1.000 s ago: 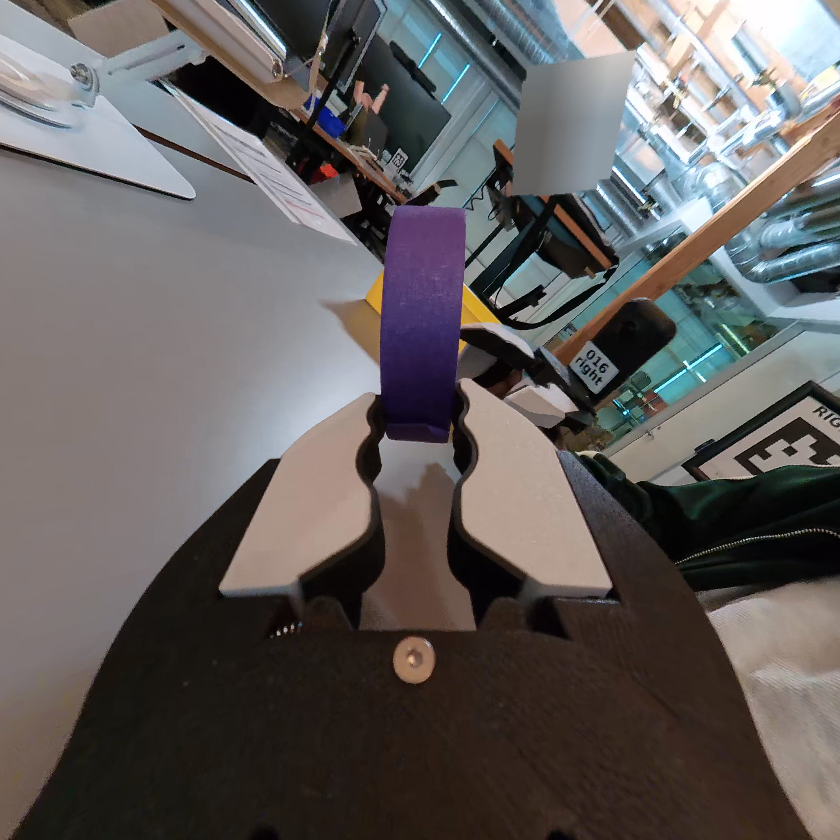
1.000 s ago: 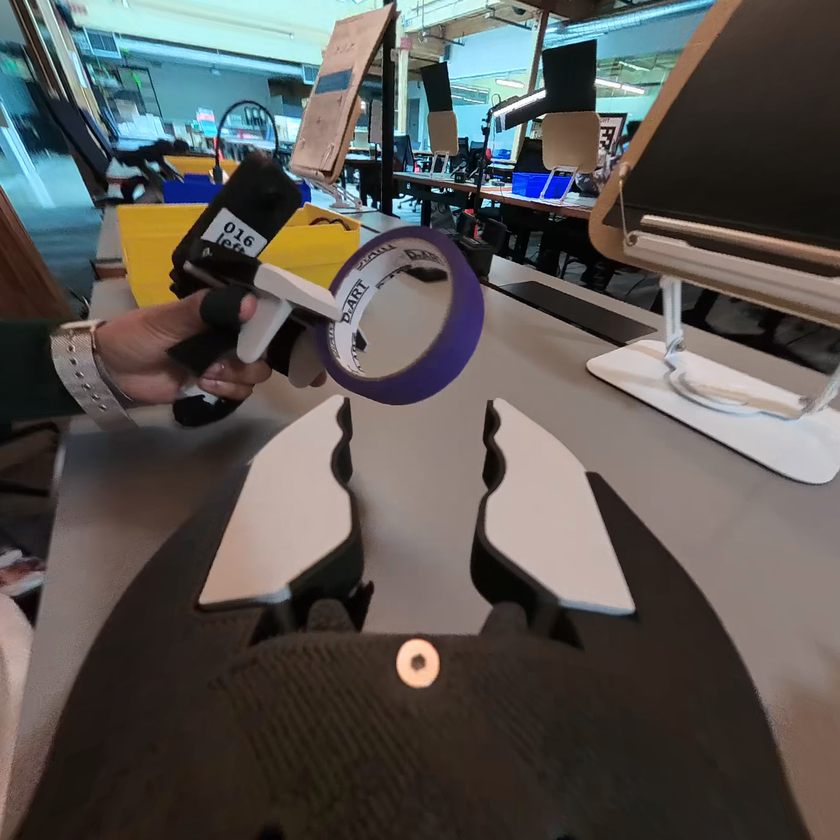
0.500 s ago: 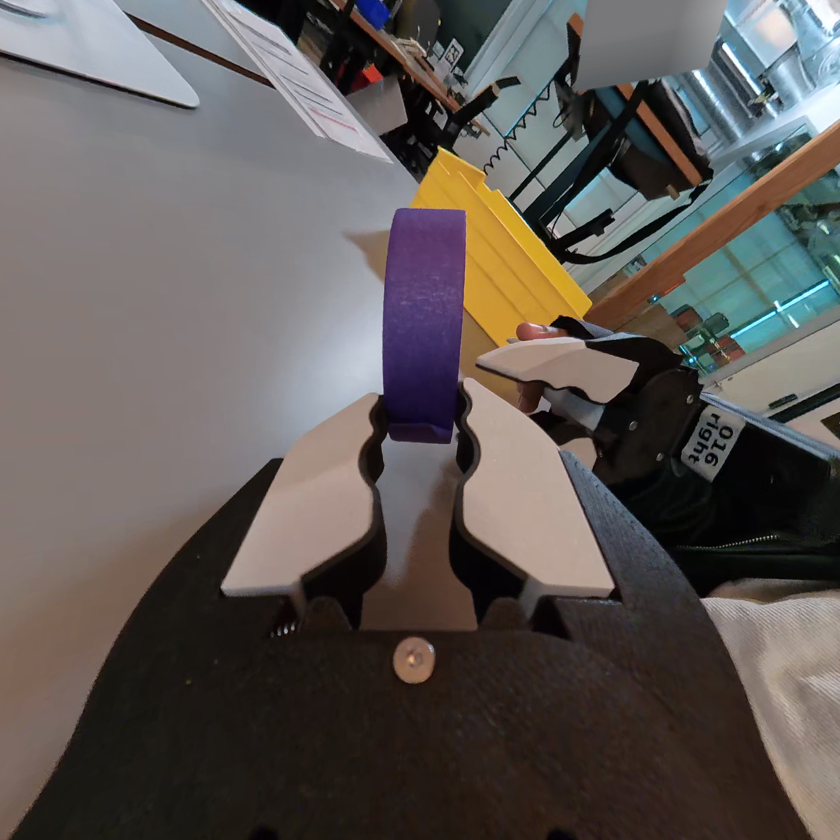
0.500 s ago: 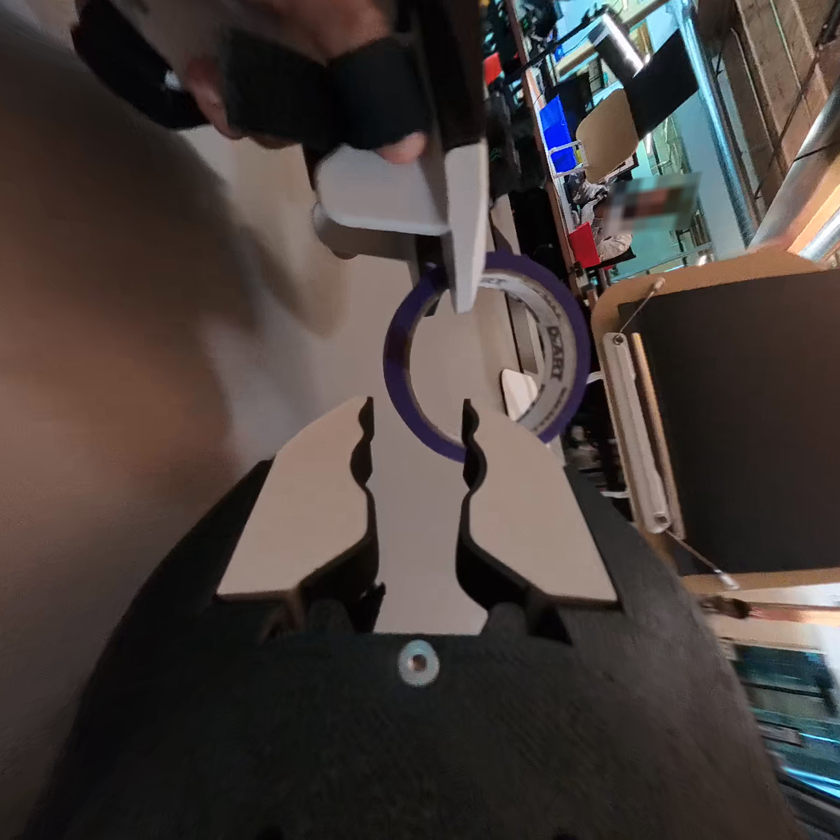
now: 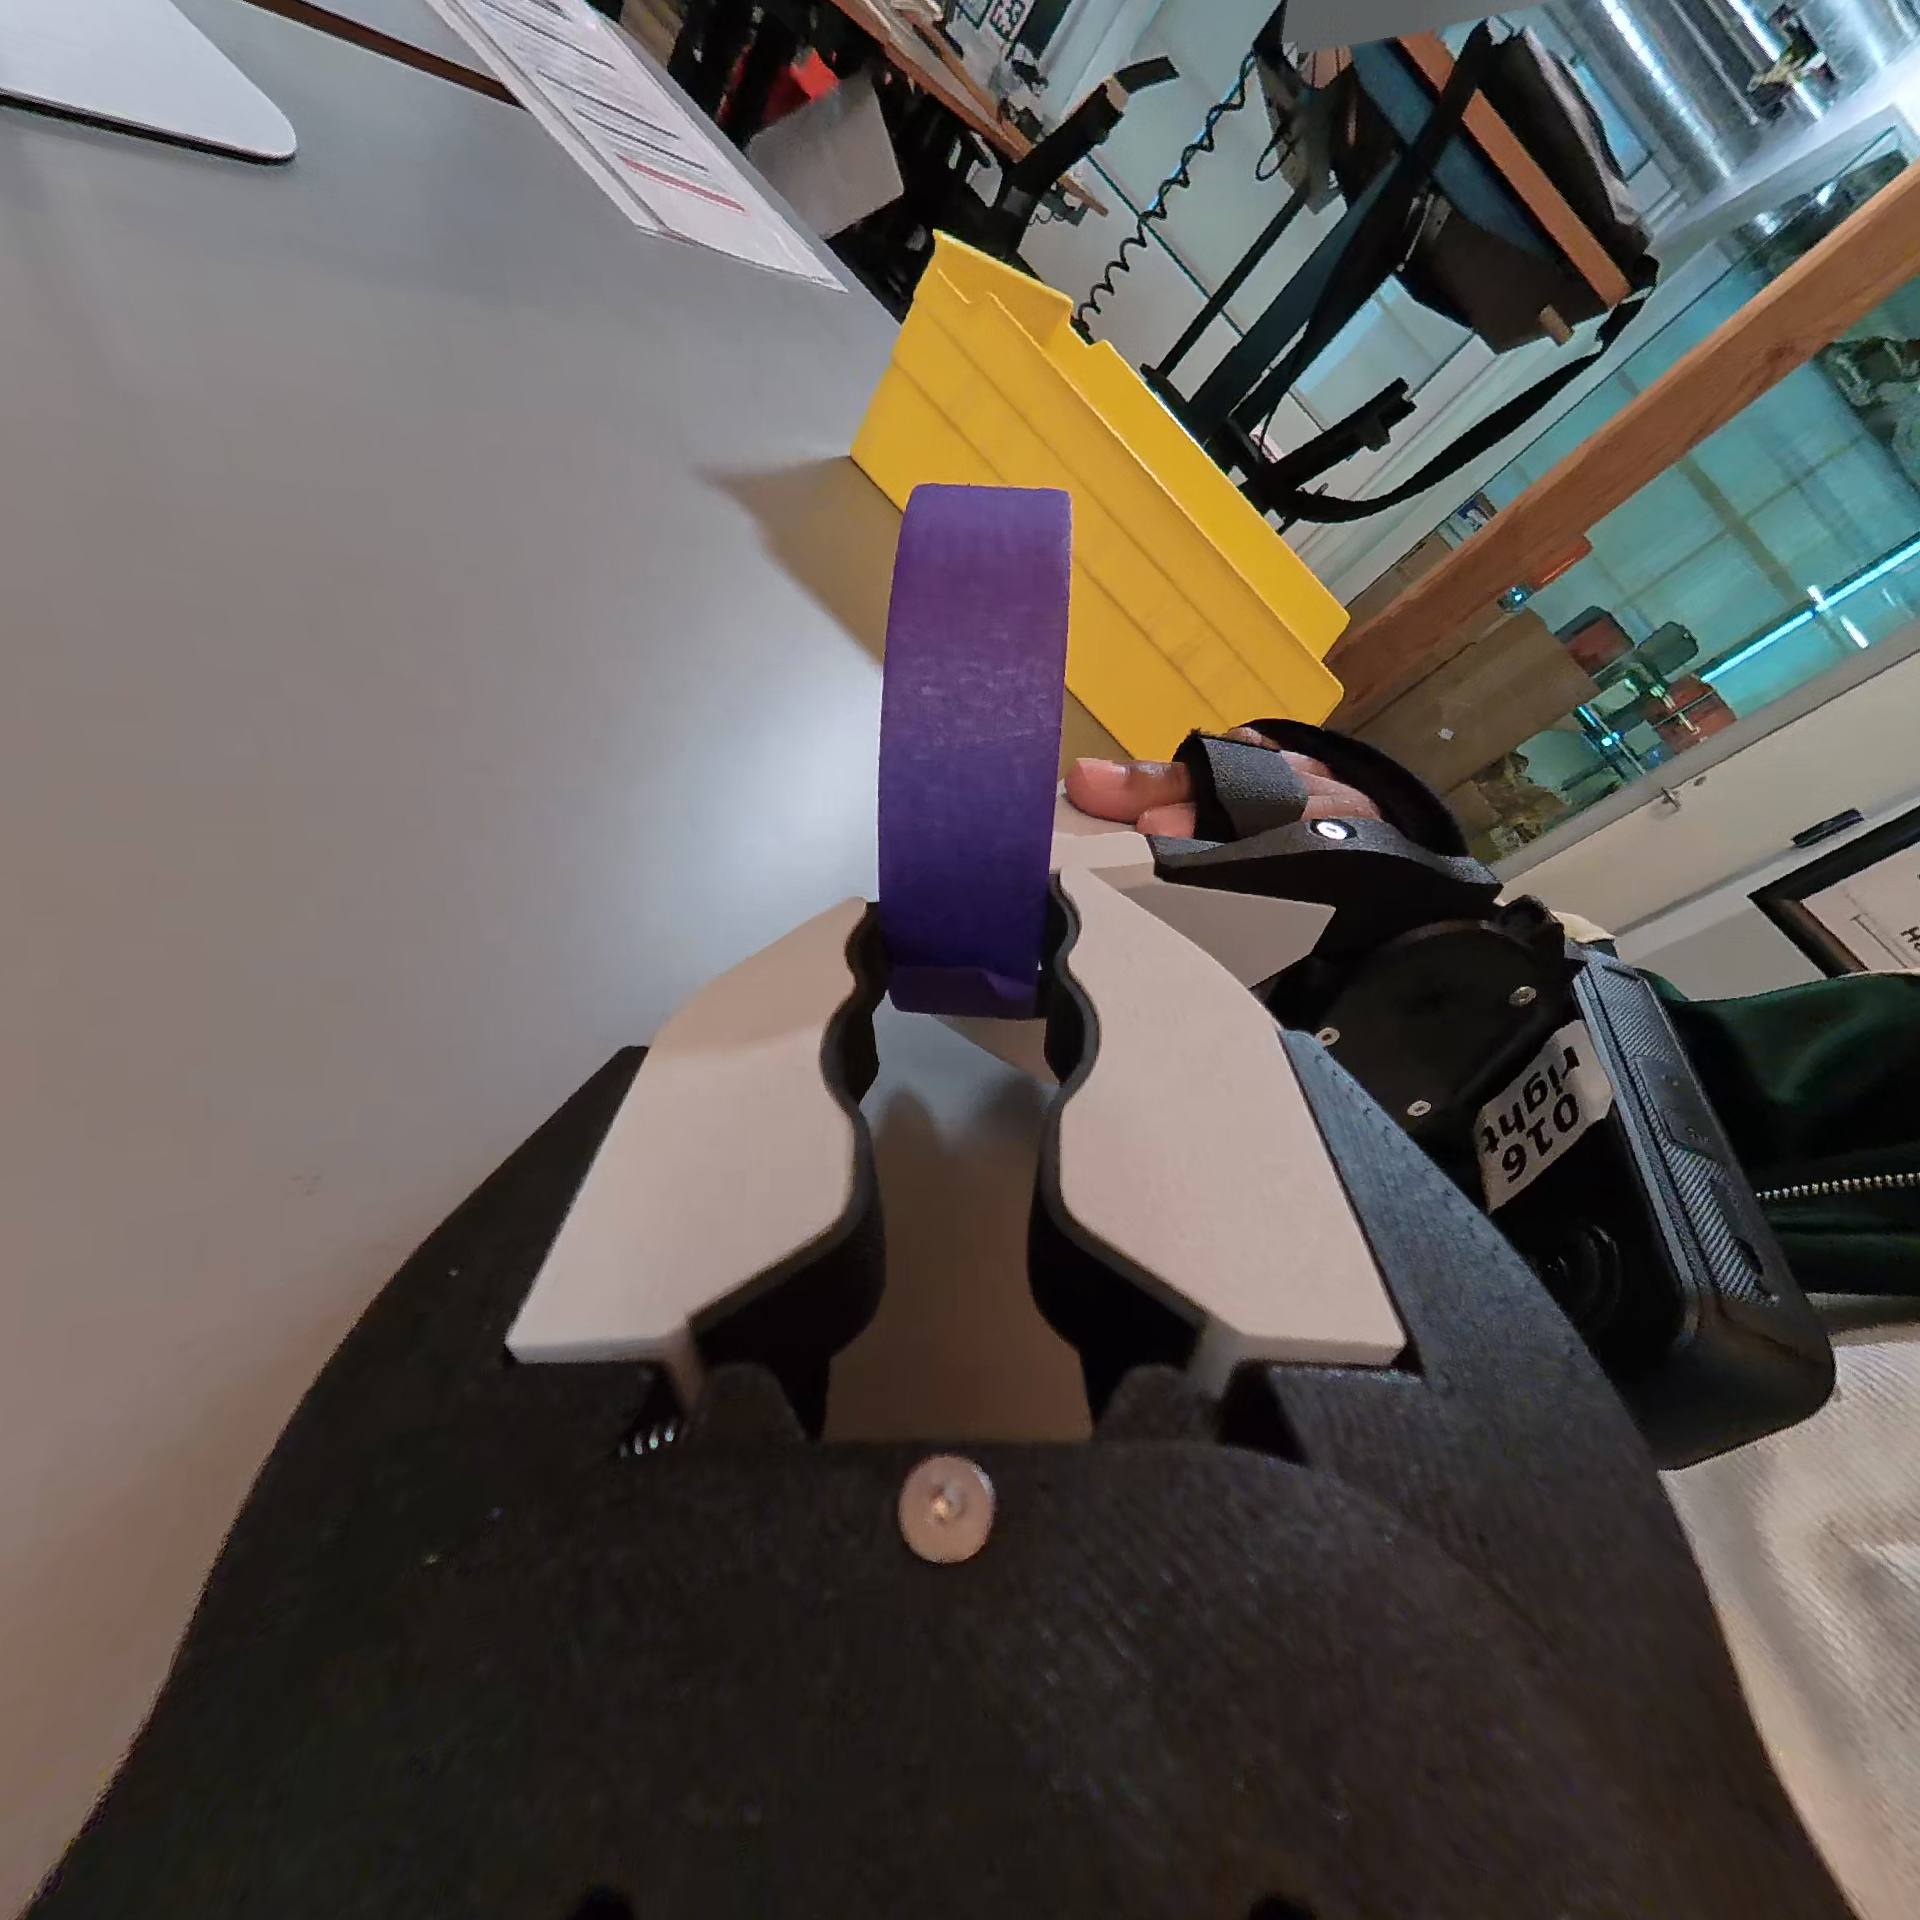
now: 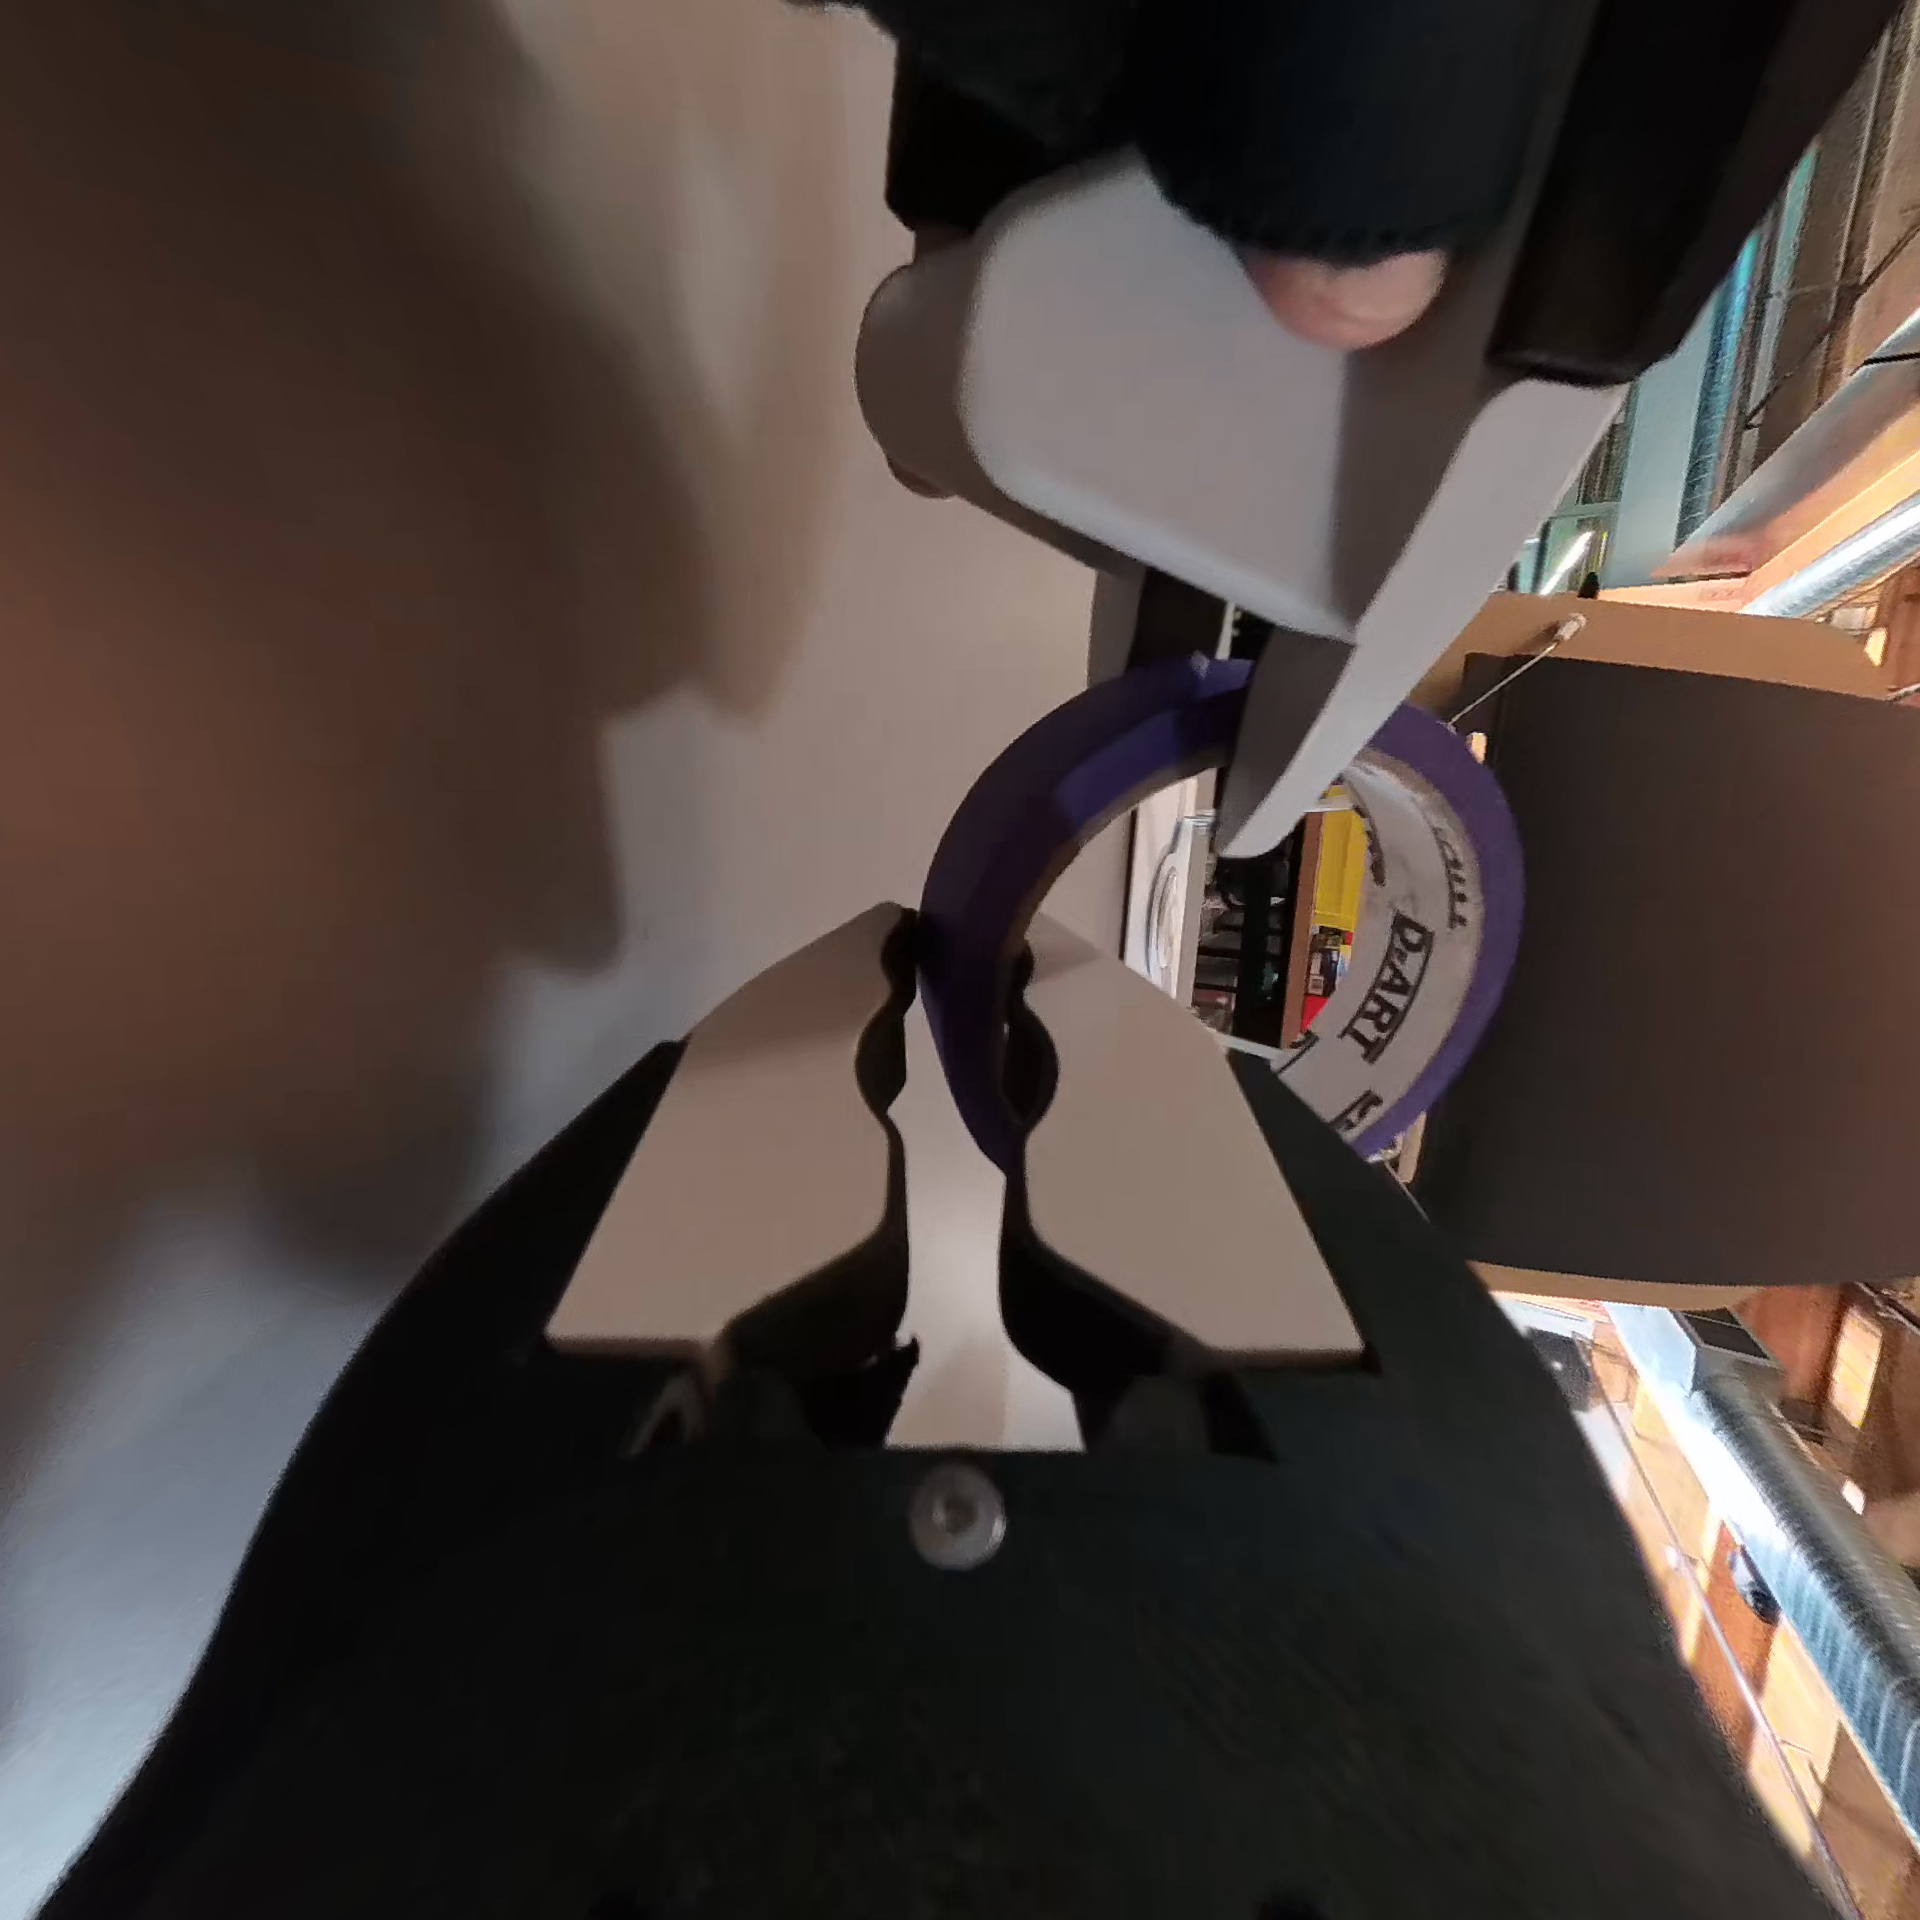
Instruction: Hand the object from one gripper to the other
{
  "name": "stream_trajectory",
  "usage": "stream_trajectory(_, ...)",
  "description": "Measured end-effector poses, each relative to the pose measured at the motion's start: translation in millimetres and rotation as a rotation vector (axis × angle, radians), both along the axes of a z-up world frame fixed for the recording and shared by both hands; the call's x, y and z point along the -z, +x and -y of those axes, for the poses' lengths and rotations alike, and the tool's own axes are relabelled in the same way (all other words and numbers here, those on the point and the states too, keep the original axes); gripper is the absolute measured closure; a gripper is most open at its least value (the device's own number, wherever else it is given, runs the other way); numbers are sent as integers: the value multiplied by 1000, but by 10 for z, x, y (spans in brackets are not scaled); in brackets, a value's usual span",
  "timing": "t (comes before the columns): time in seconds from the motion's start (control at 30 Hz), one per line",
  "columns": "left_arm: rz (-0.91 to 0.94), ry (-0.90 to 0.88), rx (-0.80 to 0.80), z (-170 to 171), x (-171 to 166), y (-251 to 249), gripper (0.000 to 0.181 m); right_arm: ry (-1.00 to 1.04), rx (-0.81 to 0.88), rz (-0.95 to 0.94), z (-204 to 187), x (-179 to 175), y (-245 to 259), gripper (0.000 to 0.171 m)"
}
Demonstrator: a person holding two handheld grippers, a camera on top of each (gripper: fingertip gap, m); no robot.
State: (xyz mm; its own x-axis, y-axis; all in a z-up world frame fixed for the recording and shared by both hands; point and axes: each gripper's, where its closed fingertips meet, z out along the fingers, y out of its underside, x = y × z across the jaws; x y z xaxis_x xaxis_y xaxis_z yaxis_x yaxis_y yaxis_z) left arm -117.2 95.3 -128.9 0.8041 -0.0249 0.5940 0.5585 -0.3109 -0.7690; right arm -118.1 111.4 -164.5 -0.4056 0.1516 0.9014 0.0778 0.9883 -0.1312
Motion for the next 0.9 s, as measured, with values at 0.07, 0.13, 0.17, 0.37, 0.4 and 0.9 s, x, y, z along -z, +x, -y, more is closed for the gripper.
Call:
stream_trajectory(0.07,-17,30,12,-7,-27,19,150,-7,7,3,-11,-10,1,158)
stream_trajectory(0.13,-21,68,22,-16,-69,33,150,-21,15,-5,-28,-32,-3,159)
stream_trajectory(0.17,-7,105,30,-18,-119,45,147,-57,16,-8,-28,-50,-5,159)
stream_trajectory(0.37,104,303,-7,62,-398,-85,125,-564,7,11,-31,-339,4,160)
stream_trajectory(0.4,113,321,-12,82,-418,-116,125,-686,-11,25,-28,-408,14,160)
stream_trajectory(0.9,74,282,60,91,-289,-115,137,-1817,-530,503,318,-1132,455,160)
